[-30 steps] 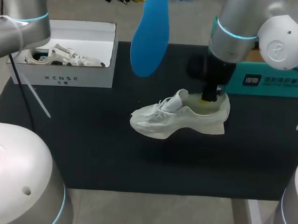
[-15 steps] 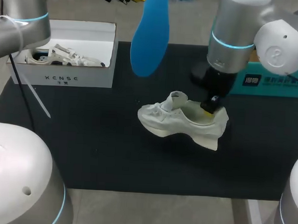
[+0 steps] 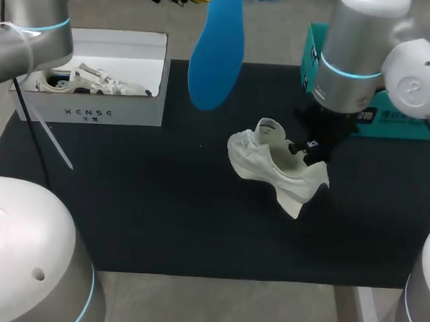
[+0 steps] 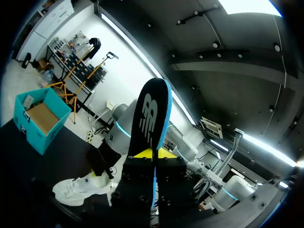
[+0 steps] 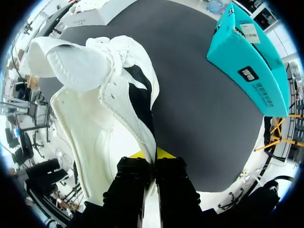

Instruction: Take the shoe out of the shoebox, open the shoe tongue, remove and reinsert the insole, then place the shoe into the shoebox

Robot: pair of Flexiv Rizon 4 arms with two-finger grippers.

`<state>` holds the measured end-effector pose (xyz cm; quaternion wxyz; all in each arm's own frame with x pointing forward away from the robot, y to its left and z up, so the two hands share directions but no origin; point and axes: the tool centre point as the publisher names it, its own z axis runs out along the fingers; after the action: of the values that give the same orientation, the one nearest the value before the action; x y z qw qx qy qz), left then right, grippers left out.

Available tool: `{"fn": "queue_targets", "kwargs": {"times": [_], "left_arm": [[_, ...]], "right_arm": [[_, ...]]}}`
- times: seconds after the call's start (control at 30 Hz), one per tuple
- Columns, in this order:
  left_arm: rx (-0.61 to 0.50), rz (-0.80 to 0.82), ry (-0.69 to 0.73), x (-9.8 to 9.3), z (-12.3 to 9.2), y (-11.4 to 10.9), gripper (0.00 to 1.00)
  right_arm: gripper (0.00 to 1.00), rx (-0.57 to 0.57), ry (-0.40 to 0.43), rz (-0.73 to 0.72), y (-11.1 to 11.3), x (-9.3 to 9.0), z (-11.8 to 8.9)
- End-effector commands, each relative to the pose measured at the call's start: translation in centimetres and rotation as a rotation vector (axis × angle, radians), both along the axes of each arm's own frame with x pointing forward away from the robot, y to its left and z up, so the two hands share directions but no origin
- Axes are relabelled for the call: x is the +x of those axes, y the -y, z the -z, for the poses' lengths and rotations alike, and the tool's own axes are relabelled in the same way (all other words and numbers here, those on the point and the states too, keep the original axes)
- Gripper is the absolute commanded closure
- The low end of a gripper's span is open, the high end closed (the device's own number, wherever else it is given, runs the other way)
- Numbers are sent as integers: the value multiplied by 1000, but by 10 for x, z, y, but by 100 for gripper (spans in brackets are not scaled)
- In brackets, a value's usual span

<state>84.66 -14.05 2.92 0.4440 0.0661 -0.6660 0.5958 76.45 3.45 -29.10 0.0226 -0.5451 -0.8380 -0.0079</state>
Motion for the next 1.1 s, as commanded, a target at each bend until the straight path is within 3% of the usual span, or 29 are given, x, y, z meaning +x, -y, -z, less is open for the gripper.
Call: {"fn": "queue_targets", "kwargs": {"times": [0.03, 0.3, 0.6, 0.8, 1.1], "left_arm": [[1, -1, 1, -1, 0, 0, 100], [1, -1, 1, -1, 0, 0, 100], [1, -1, 1, -1, 0, 0, 100], [1, -1, 1, -1, 0, 0, 100], [1, -1, 1, -1, 0, 0, 100]], "right_arm": [[100, -2, -22, 184, -1, 1, 0], [100, -2, -22, 184, -1, 1, 0], [100, -43, 63, 509, -32, -18, -2], [100, 10, 148, 600, -45, -25, 3], [100, 59, 163, 584, -54, -25, 22]]}}
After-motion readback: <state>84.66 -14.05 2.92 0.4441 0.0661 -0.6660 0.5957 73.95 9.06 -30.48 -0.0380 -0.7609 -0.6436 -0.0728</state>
